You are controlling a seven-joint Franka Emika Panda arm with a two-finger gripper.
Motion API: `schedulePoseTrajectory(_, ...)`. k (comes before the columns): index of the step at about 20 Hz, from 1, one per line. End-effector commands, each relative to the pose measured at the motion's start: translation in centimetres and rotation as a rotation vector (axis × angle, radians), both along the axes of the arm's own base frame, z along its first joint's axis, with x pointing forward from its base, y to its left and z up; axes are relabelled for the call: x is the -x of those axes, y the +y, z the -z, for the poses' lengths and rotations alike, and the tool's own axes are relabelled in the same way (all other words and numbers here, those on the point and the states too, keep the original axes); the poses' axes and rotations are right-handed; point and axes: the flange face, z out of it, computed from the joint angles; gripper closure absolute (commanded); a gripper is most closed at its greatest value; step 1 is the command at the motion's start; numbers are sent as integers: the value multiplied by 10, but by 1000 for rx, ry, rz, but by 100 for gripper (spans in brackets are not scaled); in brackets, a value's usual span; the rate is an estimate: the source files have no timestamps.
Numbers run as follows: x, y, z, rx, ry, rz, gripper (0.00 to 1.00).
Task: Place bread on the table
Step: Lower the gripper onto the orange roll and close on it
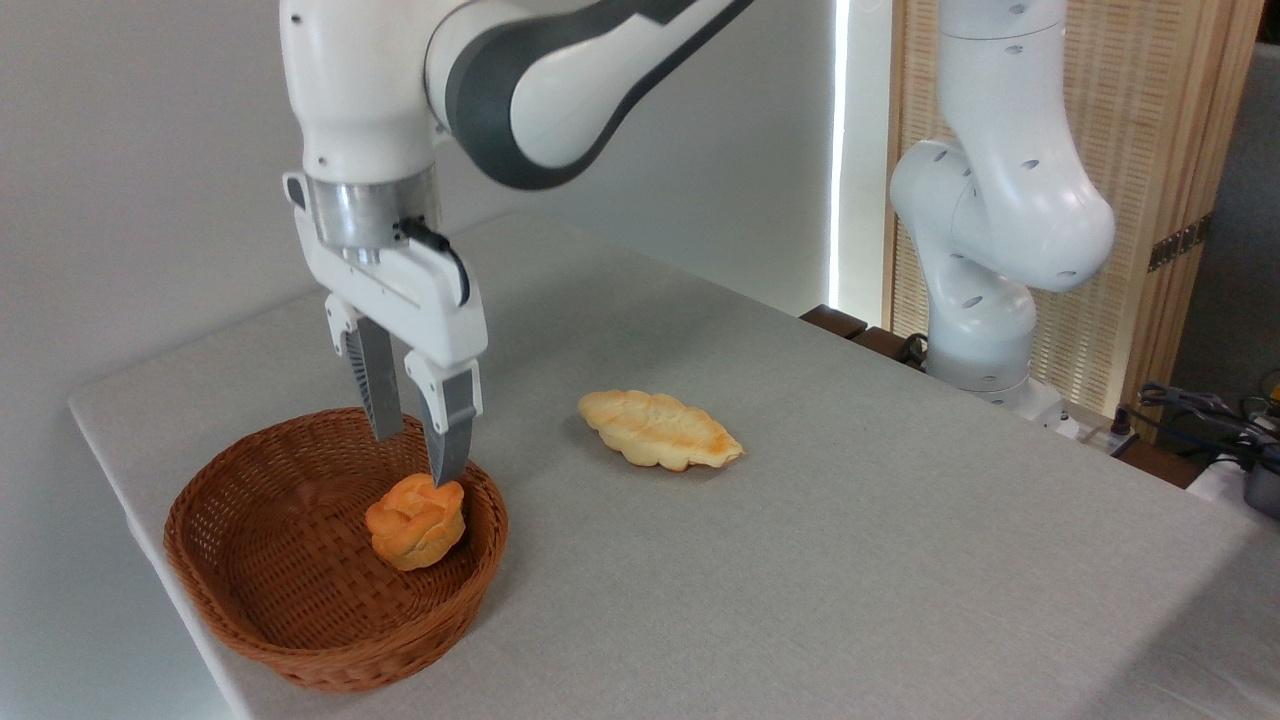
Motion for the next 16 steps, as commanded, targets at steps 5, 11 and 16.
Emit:
schedulePoseTrajectory(5,-17,0,33,-47,3,36,0)
schedulePoseTrajectory(11,-21,-16,54,-48,8,59,0)
schedulePoseTrajectory(16,-23,-15,53,-87,-11,82,64)
